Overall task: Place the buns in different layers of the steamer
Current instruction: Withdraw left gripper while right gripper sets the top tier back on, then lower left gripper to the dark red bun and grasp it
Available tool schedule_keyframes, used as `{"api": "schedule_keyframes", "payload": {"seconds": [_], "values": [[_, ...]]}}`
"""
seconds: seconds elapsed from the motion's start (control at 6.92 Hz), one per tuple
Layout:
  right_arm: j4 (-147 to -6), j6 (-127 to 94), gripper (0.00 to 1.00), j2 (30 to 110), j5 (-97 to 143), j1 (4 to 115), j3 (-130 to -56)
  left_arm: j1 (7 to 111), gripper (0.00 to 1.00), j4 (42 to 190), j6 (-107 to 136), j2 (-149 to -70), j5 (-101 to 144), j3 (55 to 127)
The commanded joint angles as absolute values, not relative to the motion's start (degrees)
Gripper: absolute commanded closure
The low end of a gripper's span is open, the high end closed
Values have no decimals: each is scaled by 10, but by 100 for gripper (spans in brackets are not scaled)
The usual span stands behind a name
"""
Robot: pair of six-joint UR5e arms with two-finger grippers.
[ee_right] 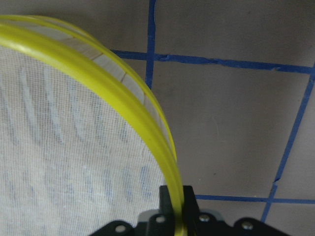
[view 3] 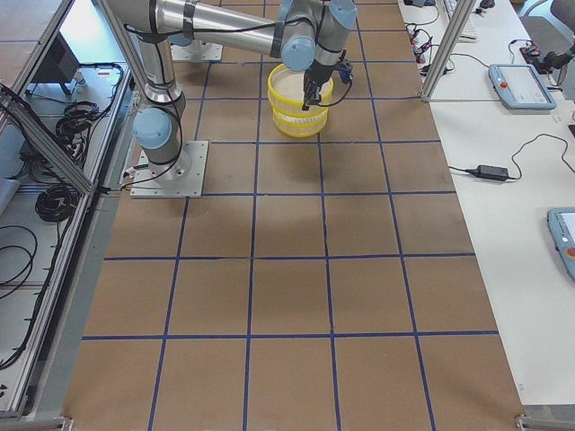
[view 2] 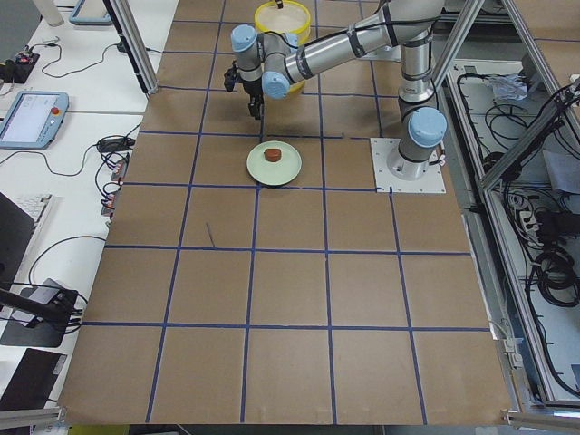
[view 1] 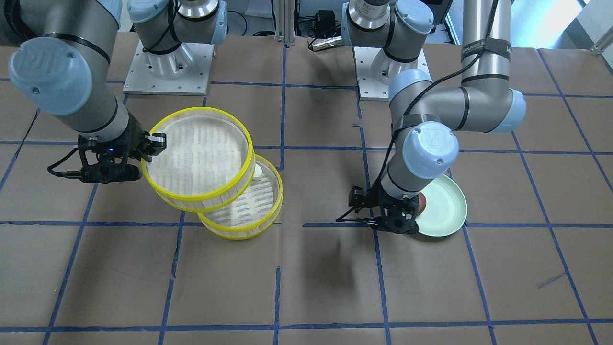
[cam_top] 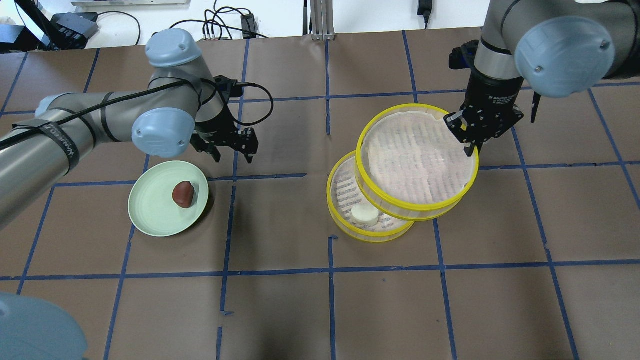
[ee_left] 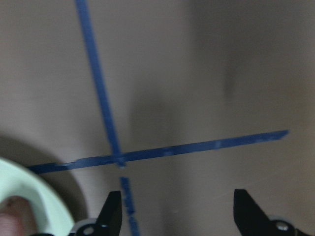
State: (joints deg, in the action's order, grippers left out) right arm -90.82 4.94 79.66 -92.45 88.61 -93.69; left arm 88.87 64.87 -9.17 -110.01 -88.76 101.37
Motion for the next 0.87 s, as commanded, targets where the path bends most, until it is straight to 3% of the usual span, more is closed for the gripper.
{"api": "schedule_keyframes", "payload": {"seconds": [0.0, 0.43, 0.58, 0.72], "values": [[-966, -47, 91, 763, -915, 921, -959, 809, 20, 632, -207, -1096, -937, 1065], [-1009, -52, 91, 756, -918, 932, -998, 796, 21, 627, -214, -1104, -938, 1094], [-1012, -49, 90, 755, -916, 932, -999, 795, 35, 625, -214, -1107, -939, 1103], [-1012, -47, 90, 754, -916, 932, -999, 795, 62, 626, -214, -1108, -939, 1100]]}}
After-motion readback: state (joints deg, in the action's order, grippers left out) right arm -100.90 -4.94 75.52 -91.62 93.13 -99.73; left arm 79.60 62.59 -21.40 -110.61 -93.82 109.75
